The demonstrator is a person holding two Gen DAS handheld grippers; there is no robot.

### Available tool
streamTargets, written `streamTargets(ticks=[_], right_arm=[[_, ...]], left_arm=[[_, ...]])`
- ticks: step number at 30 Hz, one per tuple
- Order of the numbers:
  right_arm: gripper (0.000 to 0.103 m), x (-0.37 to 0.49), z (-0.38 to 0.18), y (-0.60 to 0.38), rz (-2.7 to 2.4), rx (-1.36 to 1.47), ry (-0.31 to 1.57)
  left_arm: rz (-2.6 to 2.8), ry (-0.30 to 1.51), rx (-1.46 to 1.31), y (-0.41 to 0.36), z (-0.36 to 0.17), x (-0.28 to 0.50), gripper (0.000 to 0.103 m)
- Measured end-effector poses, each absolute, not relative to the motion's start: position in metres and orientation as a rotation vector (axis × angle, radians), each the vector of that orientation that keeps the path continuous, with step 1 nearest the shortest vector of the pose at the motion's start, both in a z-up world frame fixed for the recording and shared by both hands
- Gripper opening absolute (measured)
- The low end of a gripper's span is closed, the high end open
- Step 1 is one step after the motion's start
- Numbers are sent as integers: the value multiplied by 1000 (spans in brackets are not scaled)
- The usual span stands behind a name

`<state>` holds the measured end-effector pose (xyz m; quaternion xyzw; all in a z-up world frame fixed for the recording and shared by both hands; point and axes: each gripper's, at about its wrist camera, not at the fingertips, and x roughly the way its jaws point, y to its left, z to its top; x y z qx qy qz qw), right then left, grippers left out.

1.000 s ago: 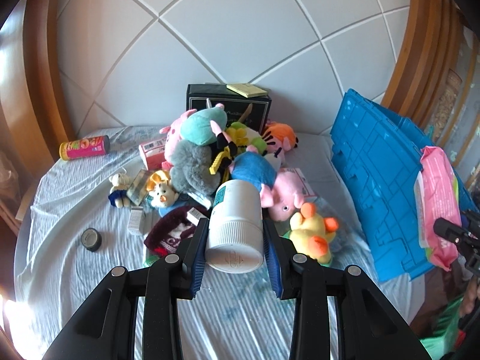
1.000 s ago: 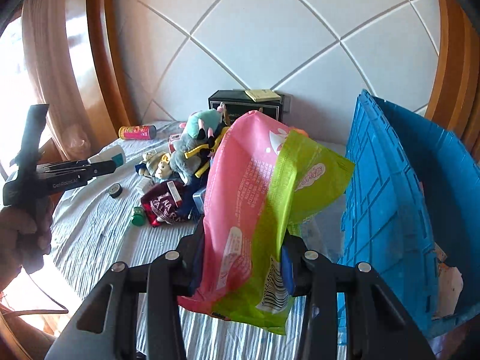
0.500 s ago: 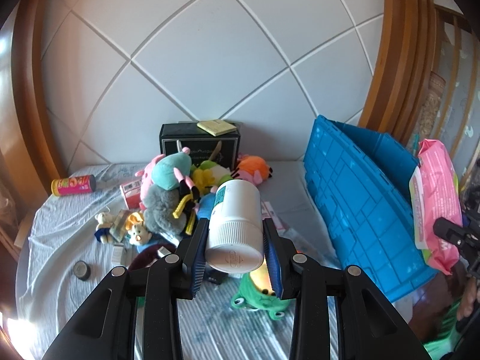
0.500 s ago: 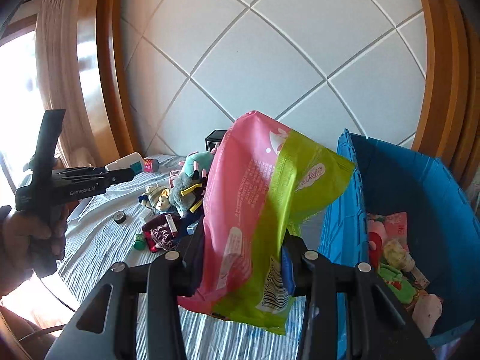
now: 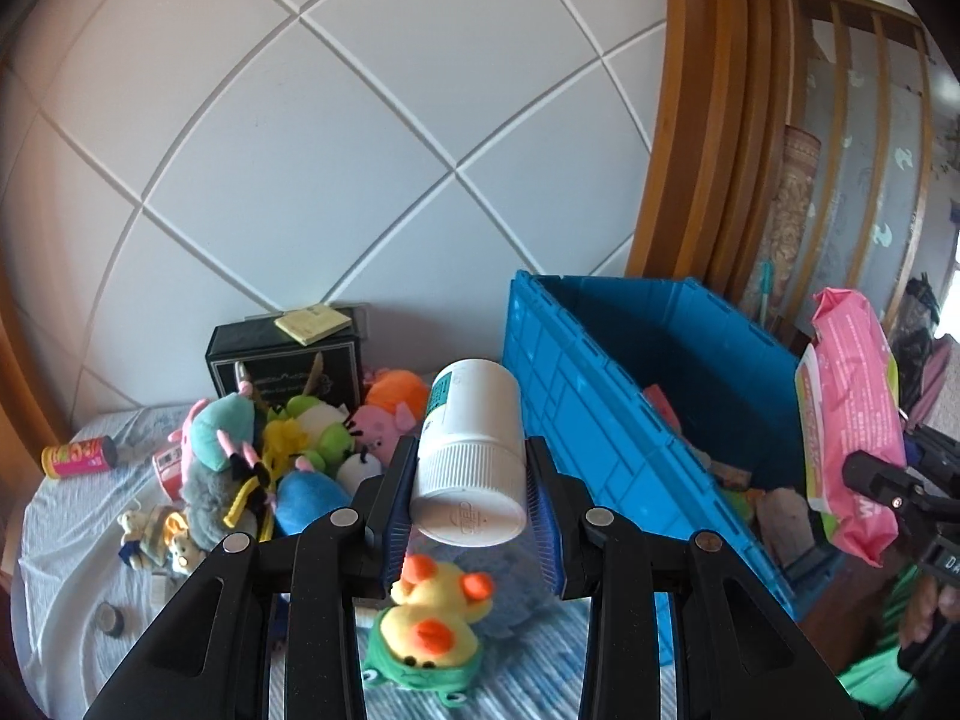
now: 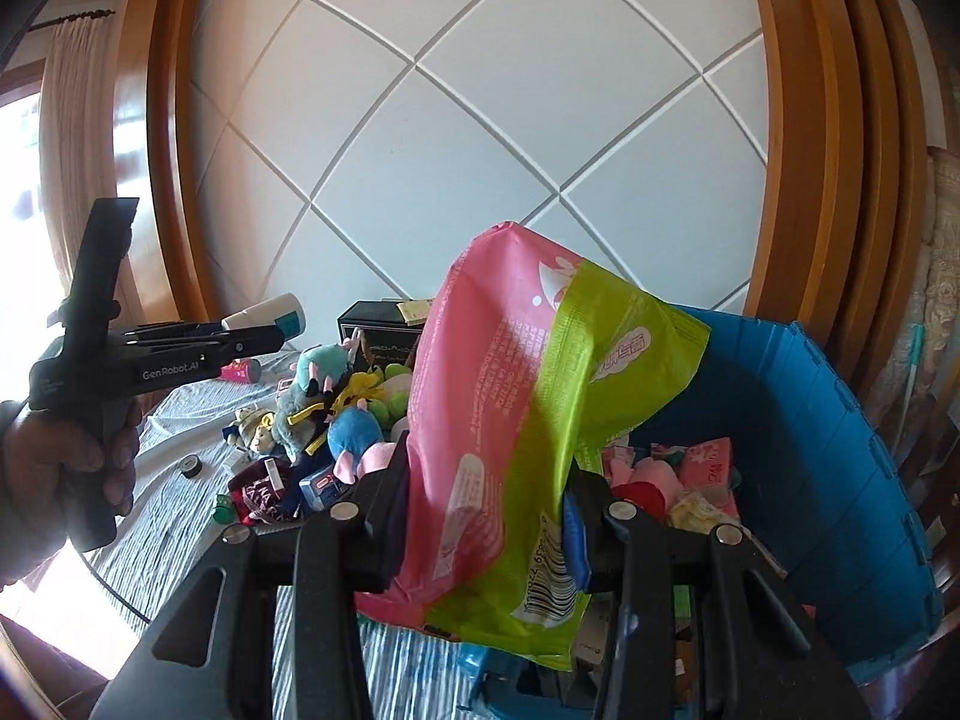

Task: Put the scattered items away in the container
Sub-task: 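Carry the white bottle and wipes pack over the blue crate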

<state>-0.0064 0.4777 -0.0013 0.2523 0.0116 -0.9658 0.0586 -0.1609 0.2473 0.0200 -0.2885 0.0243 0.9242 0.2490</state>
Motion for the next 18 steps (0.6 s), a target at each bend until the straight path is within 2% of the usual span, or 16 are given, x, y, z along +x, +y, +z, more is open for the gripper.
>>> streamTargets(ticks=[18], right_arm=[[40,-10,-4,580,-3062,802,-48]], left_arm=[[2341,246,-679,438,64,-162,34]])
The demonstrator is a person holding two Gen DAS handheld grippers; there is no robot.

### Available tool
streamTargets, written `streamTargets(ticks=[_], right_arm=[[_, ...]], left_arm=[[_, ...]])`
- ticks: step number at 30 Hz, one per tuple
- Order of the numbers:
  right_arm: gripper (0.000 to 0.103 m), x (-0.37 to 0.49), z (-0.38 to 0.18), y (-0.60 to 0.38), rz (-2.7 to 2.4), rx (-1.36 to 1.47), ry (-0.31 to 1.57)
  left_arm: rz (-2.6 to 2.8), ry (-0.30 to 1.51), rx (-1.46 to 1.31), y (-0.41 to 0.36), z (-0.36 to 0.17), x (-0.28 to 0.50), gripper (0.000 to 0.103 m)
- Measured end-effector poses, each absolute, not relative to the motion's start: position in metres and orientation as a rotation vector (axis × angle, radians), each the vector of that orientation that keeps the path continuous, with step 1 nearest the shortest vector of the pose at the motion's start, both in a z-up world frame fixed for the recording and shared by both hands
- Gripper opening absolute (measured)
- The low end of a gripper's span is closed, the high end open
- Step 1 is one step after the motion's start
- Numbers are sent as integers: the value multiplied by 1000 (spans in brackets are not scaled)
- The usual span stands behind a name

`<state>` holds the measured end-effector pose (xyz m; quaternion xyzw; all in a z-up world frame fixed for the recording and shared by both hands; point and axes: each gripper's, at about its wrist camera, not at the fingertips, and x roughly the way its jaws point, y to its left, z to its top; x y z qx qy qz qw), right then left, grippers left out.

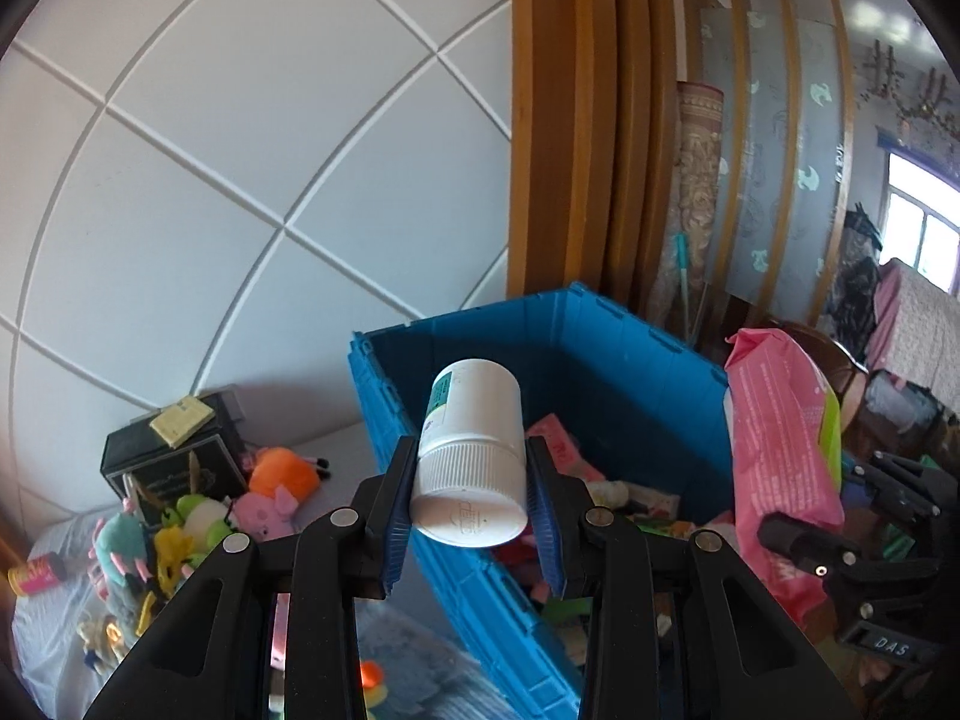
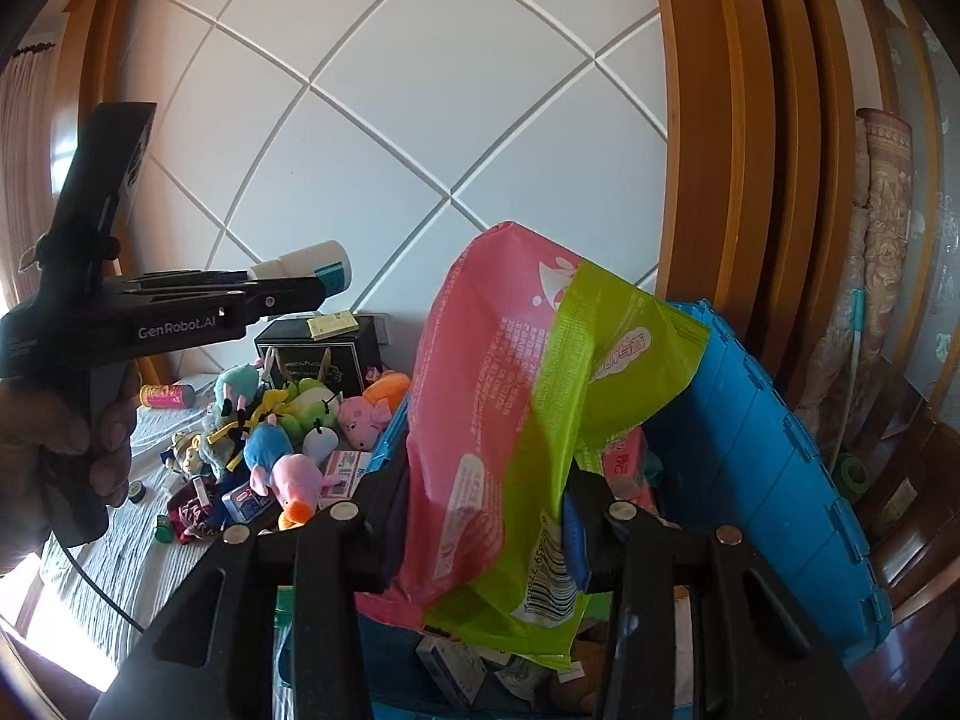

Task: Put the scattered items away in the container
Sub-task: 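Carry the white bottle and wipes pack over the blue crate, then open both grippers to drop the bottle and wipes into the crate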

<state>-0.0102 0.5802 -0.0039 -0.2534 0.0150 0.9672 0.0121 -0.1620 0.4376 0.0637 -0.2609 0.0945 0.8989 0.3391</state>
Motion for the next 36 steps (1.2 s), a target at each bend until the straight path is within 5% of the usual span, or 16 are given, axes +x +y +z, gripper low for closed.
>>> streamTargets(ticks=[27,29,30,31,36], right_arm=[[43,-77,-19,672,2824,-874,48],[54,-82,-21,674,2804,-879,39],[62,-82,-21,676,2796,-869,36],[77,-82,-19,678,2792,-845,40],[79,-80,-17,682,2790,-835,59]], left_arm=[[2162,273,-718,589,53,-230,34],[2158,264,-725,594,54,-235,55],[2170,248,-728,594,54,-237,93],[2195,221,-719,591,55,-239,102],[2207,182,-765,585,47,-251,102]])
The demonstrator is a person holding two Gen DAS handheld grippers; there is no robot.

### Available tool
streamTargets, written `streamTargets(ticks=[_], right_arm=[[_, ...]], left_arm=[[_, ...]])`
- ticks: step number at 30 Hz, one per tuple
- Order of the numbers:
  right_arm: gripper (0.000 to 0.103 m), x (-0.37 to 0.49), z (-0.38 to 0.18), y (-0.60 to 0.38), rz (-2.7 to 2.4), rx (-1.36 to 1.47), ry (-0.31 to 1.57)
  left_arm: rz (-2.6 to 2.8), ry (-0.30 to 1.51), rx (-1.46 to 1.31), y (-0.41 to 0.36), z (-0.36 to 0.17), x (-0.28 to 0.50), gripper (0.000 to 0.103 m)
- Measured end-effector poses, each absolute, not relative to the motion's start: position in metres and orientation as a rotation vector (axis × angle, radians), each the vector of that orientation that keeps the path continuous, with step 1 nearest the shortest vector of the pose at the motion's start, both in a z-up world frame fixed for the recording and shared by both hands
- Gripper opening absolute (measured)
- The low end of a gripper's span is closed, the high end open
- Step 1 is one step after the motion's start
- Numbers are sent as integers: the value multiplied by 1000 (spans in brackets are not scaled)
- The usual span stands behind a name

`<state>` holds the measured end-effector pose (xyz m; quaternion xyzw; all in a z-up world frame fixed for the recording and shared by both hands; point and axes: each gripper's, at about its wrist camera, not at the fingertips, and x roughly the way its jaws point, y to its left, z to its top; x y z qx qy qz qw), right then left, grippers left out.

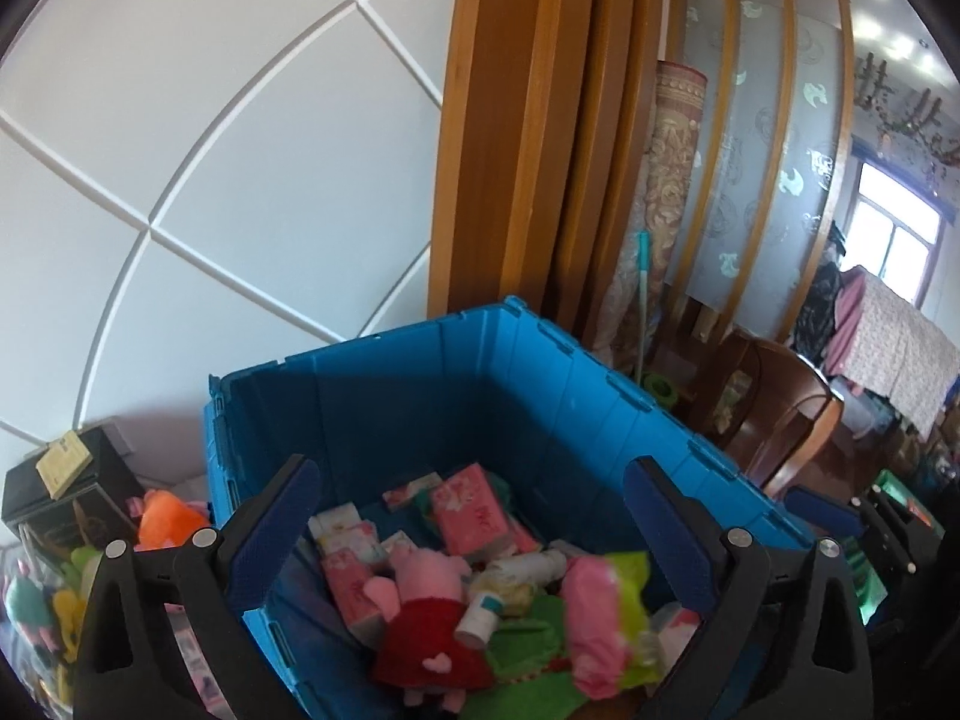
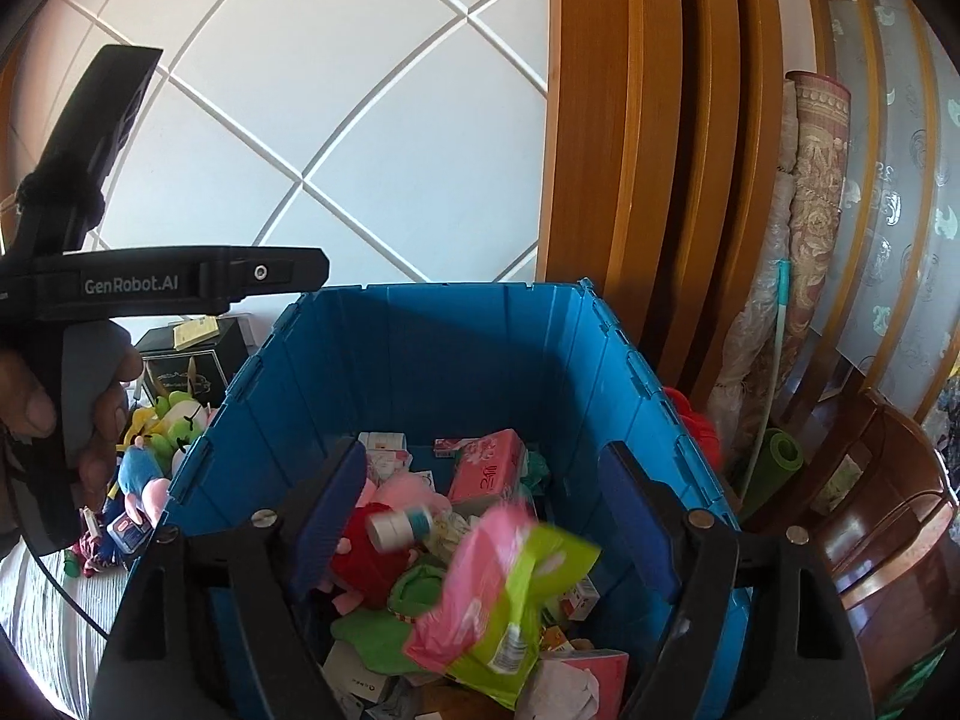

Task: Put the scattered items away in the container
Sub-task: 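Open both grippers to drop the bottle and wipes into the crate, then move both grippers back toward the pile on the bed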

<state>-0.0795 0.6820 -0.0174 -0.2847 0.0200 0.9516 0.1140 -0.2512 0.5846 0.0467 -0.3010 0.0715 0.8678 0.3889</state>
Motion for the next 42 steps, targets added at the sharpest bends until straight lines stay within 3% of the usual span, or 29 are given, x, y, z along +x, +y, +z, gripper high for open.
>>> streamTargets(ticks=[9,12,14,28,42], right_arm=[[80,-66,-16,675,2821,-839,88],[90,-58,-12,666,2837,-822,98],[103,-52,-9,659,2856,-803,101],[103,-42,-4,574,3009,-853,46],[103,-5,2,418,3092,-884,-60]], left_arm=[[2221,175,-788,562,44,-238,102],[2240,176,-794,551,45,-227,102],[2252,174,-801,542,47,-219,102],[2409,81,-883,437,43,-166,102],[2582,-39,-984,243,22,-116,103]])
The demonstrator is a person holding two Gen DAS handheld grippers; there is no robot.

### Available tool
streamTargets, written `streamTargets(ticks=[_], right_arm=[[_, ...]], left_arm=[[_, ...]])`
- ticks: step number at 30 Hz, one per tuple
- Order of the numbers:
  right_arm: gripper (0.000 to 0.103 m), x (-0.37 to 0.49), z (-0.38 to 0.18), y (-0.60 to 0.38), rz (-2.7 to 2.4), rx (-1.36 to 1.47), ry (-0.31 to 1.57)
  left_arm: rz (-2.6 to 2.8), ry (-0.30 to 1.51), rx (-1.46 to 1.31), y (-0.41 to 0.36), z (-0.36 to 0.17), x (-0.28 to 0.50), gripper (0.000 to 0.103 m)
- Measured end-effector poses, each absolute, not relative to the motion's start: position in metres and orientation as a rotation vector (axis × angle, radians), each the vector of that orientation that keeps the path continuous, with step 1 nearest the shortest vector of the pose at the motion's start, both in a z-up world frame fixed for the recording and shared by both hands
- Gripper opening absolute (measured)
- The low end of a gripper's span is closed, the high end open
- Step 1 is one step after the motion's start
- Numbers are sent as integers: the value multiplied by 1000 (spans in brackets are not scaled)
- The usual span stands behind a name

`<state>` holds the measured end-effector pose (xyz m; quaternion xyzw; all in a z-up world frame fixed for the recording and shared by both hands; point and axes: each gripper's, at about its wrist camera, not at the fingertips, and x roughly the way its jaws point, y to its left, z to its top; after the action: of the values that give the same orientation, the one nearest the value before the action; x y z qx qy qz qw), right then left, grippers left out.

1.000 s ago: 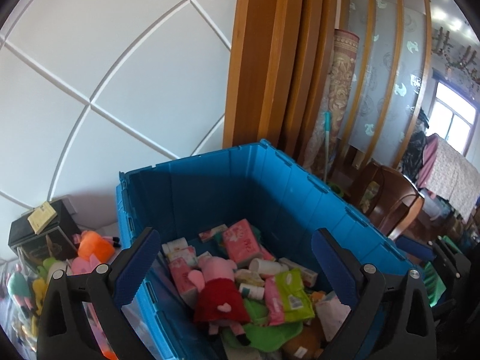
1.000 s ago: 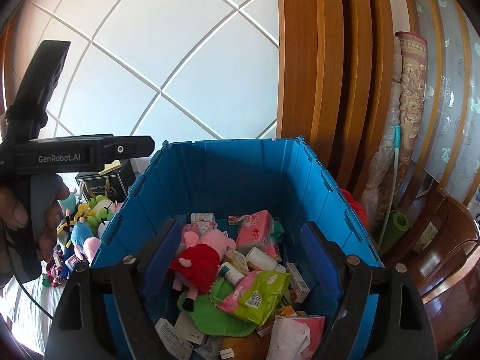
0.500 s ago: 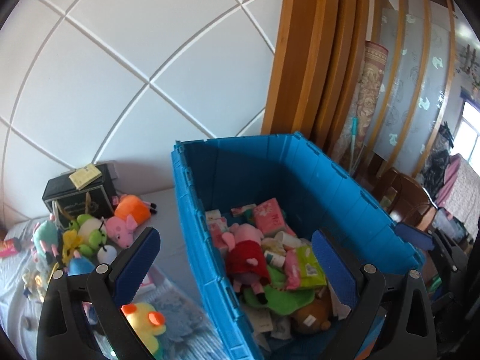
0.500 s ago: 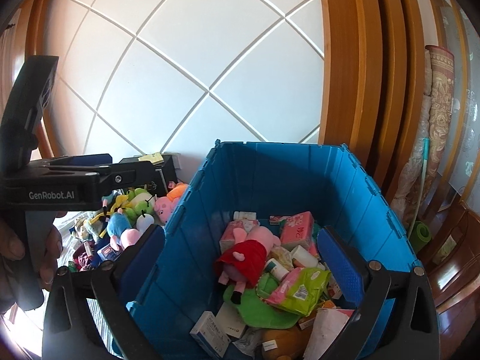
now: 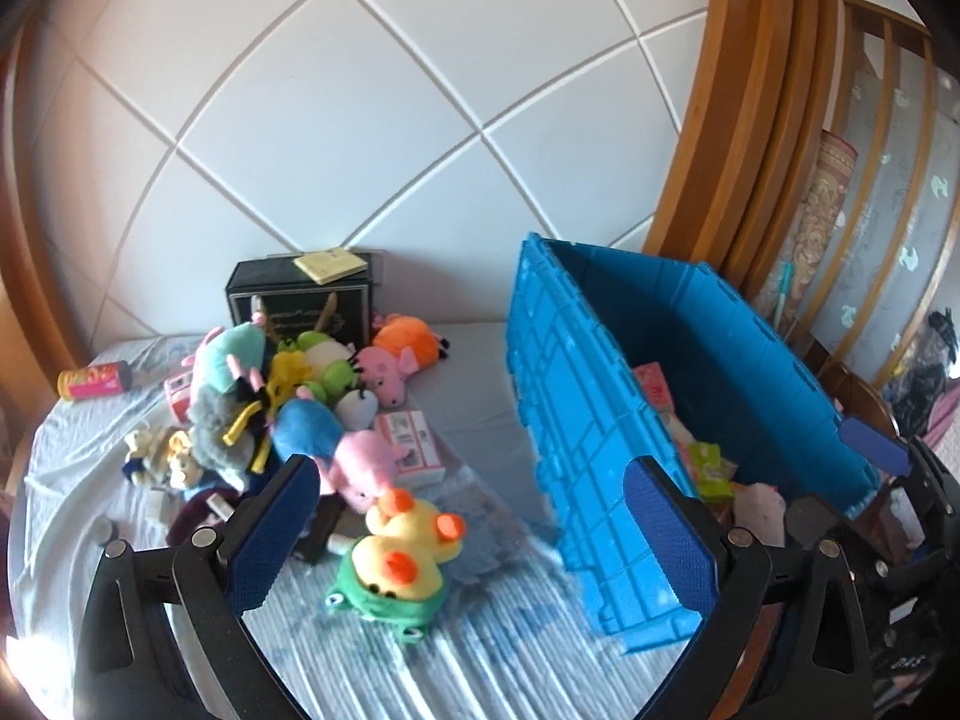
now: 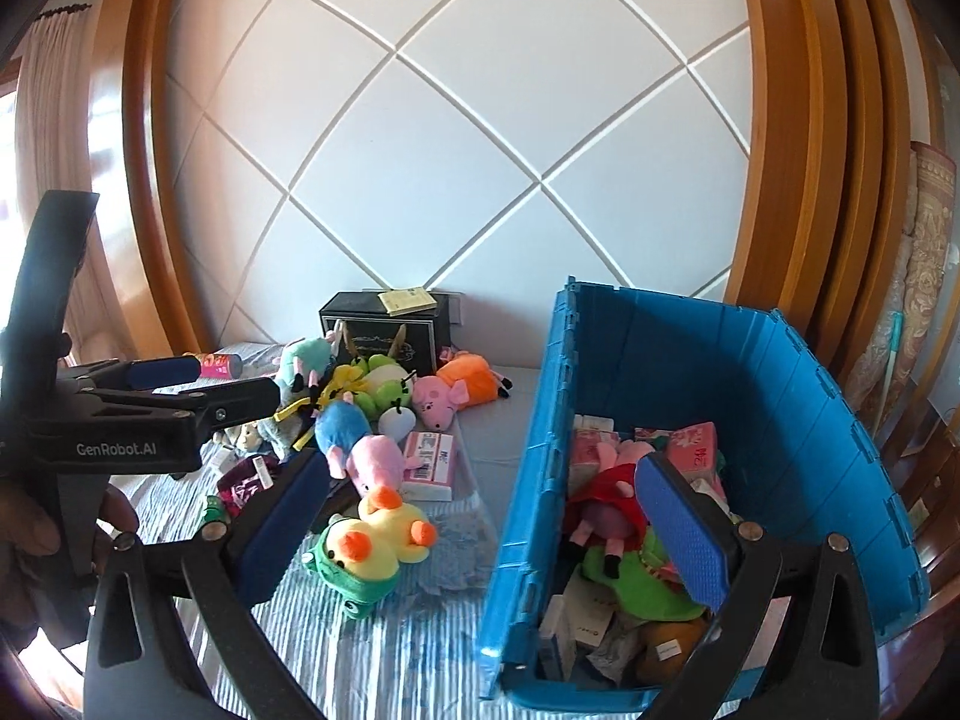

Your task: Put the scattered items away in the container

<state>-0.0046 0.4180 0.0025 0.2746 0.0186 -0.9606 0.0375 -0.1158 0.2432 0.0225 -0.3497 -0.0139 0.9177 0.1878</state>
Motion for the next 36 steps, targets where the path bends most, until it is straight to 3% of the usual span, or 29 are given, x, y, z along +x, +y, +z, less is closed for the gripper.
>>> streamTargets(ticks=[14,36], right_arm=[[103,54,-6,270,-2899,882,108],[103,112,-26,200,-2906,967,97]], left_arm=[[2761,42,-1061,93,9,-43,103],[2808,-3,-1054,7,13,33,103]])
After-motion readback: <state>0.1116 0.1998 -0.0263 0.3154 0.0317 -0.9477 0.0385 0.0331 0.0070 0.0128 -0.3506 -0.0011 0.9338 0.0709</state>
